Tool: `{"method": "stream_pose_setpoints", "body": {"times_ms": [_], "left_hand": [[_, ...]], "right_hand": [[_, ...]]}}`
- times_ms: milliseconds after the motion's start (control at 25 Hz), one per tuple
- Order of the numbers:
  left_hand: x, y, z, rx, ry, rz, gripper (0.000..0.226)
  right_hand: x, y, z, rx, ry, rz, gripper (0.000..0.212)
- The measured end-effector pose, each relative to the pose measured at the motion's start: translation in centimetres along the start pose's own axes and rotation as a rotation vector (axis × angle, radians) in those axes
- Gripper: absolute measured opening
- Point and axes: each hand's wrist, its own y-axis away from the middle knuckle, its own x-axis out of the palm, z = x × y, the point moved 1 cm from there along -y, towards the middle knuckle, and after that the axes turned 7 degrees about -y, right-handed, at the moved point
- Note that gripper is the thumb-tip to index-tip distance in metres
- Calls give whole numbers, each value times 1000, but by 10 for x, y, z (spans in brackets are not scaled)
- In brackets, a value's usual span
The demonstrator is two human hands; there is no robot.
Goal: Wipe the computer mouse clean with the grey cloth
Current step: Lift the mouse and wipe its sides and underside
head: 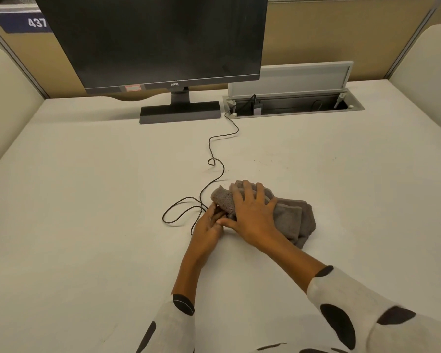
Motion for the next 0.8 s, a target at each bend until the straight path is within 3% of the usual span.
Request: {"method": "stream_pose_setpoints", "body": {"times_ms": [160, 360, 520, 680, 800], "left_hand": [[-4, -2, 4, -53, 142, 58, 57], [-1, -2, 4, -77, 423, 8, 34], [-2, 1, 7, -183, 654, -89, 36], [-5, 8, 2, -216, 572, -145, 32], [-15, 17, -6, -243, 315, -148, 23]], "right_hand": [[1, 4, -5, -62, 62, 73, 103], [4, 16, 3, -141, 194, 1, 88], [13, 36, 11, -196, 253, -72, 82], [16, 42, 11, -240, 224, -181, 67], [20, 41, 10, -294, 178, -232, 52]]}}
